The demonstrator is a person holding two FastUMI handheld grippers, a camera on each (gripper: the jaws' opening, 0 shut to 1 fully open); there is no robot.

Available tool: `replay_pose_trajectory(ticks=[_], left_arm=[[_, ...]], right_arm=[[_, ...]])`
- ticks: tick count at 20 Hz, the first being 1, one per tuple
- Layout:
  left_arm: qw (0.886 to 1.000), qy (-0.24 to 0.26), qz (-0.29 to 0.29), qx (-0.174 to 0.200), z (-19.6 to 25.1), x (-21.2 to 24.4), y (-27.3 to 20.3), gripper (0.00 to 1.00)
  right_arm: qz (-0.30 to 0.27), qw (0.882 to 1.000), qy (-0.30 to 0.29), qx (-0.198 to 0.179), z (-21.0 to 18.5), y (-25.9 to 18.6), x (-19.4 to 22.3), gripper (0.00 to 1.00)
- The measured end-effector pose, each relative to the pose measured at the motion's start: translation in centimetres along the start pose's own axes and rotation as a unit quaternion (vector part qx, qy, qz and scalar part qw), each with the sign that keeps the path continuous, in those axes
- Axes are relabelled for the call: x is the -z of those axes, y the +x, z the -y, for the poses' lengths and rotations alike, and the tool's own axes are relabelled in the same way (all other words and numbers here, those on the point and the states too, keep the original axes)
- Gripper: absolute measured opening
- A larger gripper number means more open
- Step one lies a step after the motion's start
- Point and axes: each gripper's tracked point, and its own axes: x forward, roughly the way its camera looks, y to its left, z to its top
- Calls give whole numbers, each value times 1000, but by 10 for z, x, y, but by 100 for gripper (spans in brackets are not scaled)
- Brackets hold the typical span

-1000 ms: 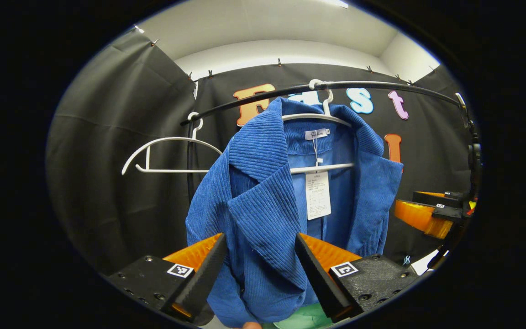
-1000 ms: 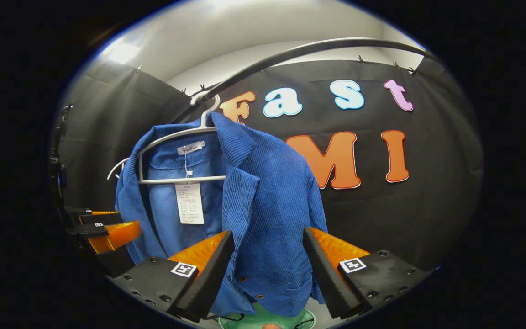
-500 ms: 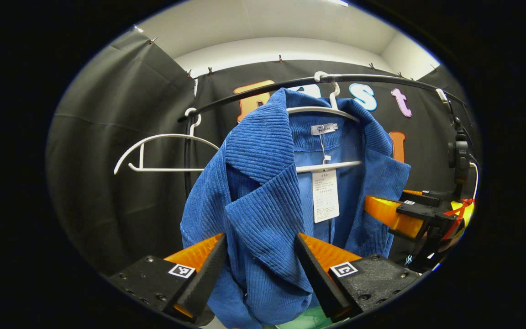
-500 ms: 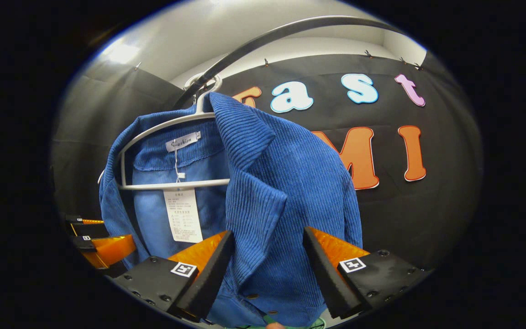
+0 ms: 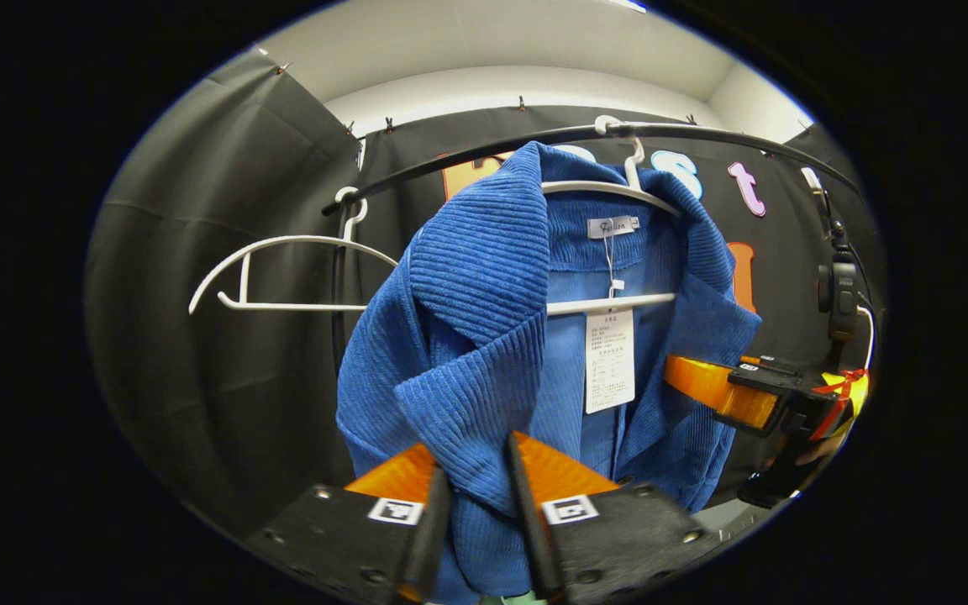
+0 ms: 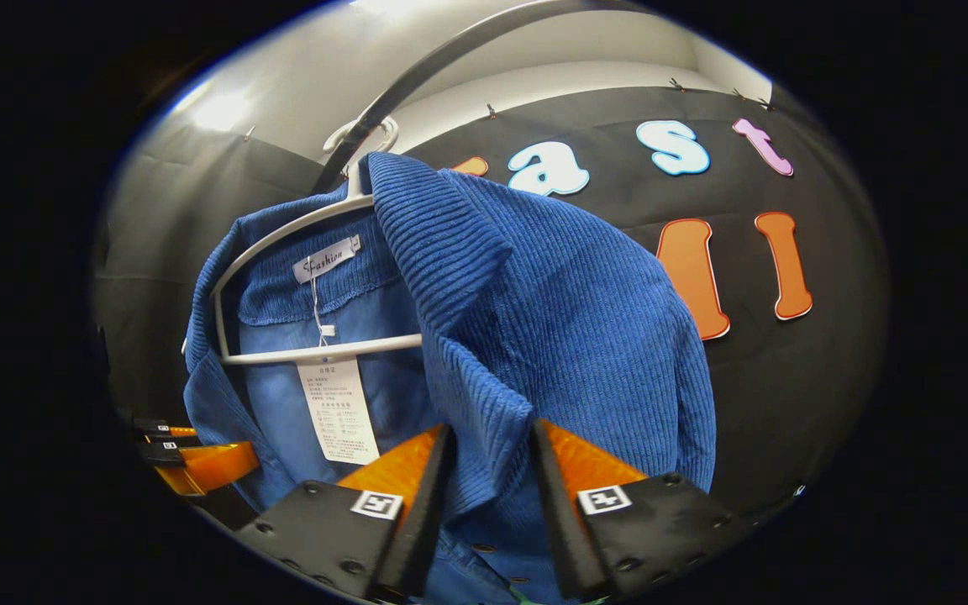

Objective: Grasp the clothes on the hanger with both hands and then place them into the laundry hamper below.

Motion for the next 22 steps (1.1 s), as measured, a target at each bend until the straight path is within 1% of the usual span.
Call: replay_pose_trajectory(ticks=[1,2,3,4,5,6,7,8,9,10,11,12,15,17,20,22], left_arm=[[1000,-5,2,14,1,0,1,8],[999,-13,5,32,6,-2,2,6],[999,-16,6,40,6,-2,-2,4],[999,-15,4,44,2,-2,-4,3],[999,-11,4,47,-1,-5,-7,2],[999,-7,5,50,-1,-8,-10,2],[998,-4,6,55,-3,-10,-13,2],[998,-5,6,60,-5,-11,-17,2],[998,-9,6,67,-6,-12,-22,2],[997,-14,6,71,-7,-15,-26,2],[997,-18,6,73,-10,-18,-28,2],[997,-19,7,74,-13,-21,-32,3],[997,-18,18,70,-26,-33,-45,2],[997,-23,27,67,-35,-45,-51,2],[997,-38,42,59,-57,-62,-61,2],[997,-40,56,41,-74,-74,-64,2]], right_arm=[[12,1000,13,6,5,3,-4,33],[17,999,33,-3,6,0,-7,20],[14,998,56,-19,5,-5,-9,7],[14,996,79,-33,5,-5,-10,12],[12,994,96,-47,8,-3,-11,12],[12,993,104,-47,20,-1,-13,7],[15,993,108,-43,30,-2,-17,12],[18,993,111,-42,36,-4,-21,6],[22,992,113,-48,41,-9,-30,8],[25,992,114,-57,42,-12,-37,1],[24,991,117,-62,45,-14,-41,7],[21,989,125,-73,45,-18,-45,8],[19,978,181,-102,48,-32,-63,8],[30,971,212,-109,59,-37,-80,8],[42,966,228,-112,74,-46,-97,7],[42,963,240,-116,76,-47,-104,7]])
